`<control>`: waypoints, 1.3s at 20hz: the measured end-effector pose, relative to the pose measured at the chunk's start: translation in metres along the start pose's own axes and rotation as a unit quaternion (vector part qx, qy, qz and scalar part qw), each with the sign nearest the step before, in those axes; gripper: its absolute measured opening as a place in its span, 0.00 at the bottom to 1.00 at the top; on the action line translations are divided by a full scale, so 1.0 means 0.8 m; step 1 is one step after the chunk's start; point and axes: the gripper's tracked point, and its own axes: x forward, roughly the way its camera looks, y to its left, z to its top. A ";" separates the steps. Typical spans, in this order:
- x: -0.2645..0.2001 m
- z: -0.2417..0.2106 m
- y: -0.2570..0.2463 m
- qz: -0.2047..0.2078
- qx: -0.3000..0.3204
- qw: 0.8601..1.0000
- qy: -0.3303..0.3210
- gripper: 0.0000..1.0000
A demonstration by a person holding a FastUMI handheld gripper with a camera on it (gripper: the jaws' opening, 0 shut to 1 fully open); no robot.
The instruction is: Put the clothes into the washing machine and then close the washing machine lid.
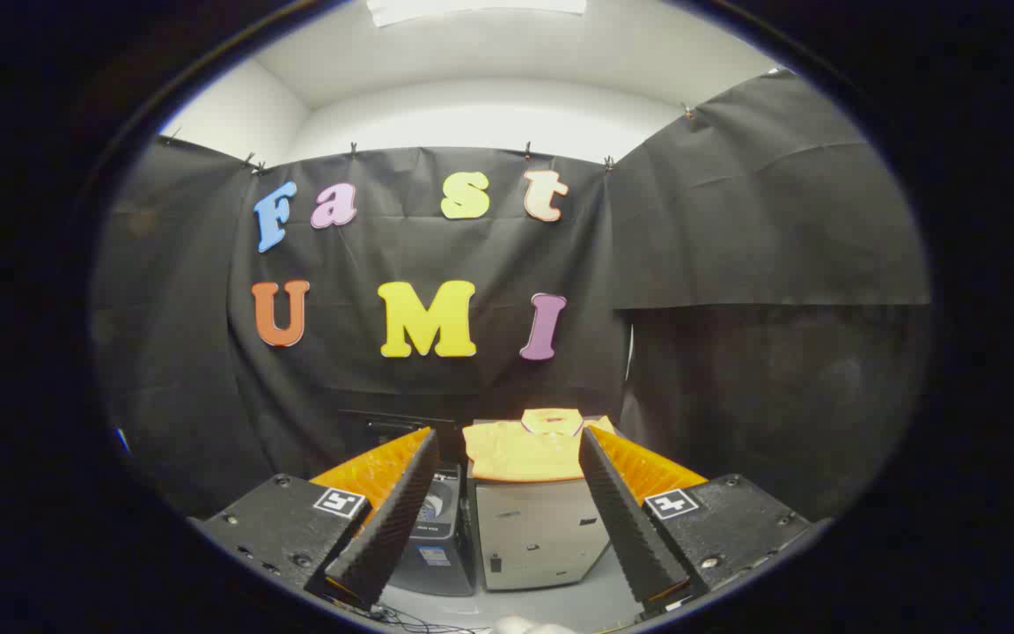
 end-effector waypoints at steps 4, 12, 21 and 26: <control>0.007 -0.012 -0.001 0.000 0.002 1.000 0.015 1.00; 0.022 0.000 0.001 -0.013 0.004 1.000 -0.002 1.00; 0.039 0.003 -0.009 -0.026 -0.005 1.000 0.001 1.00; 0.085 0.010 -0.040 -0.032 -0.016 0.999 0.004 1.00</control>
